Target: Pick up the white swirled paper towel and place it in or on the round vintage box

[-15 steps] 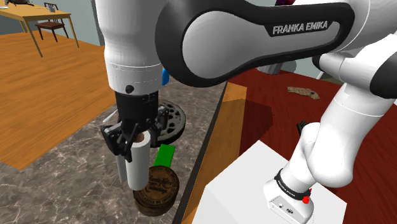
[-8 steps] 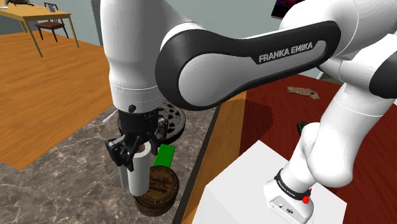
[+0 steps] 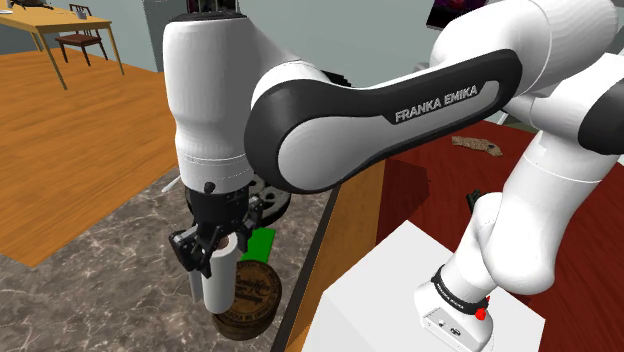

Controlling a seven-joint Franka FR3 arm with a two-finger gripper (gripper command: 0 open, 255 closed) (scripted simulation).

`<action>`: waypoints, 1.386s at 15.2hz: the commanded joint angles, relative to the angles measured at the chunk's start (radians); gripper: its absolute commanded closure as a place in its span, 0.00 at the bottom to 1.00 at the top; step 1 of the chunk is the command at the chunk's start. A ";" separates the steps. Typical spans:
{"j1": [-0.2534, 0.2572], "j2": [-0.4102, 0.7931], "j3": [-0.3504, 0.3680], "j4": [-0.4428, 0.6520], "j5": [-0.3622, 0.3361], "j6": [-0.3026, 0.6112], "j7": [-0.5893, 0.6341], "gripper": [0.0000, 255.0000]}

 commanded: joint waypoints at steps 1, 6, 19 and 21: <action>0.000 0.000 0.000 0.000 0.000 0.001 0.000 1.00; 0.000 0.000 0.000 0.000 0.000 0.001 0.000 0.00; -0.004 -0.011 -0.001 0.114 0.005 -0.124 -0.004 0.00; -0.004 -0.011 -0.001 0.114 0.005 -0.124 -0.004 0.00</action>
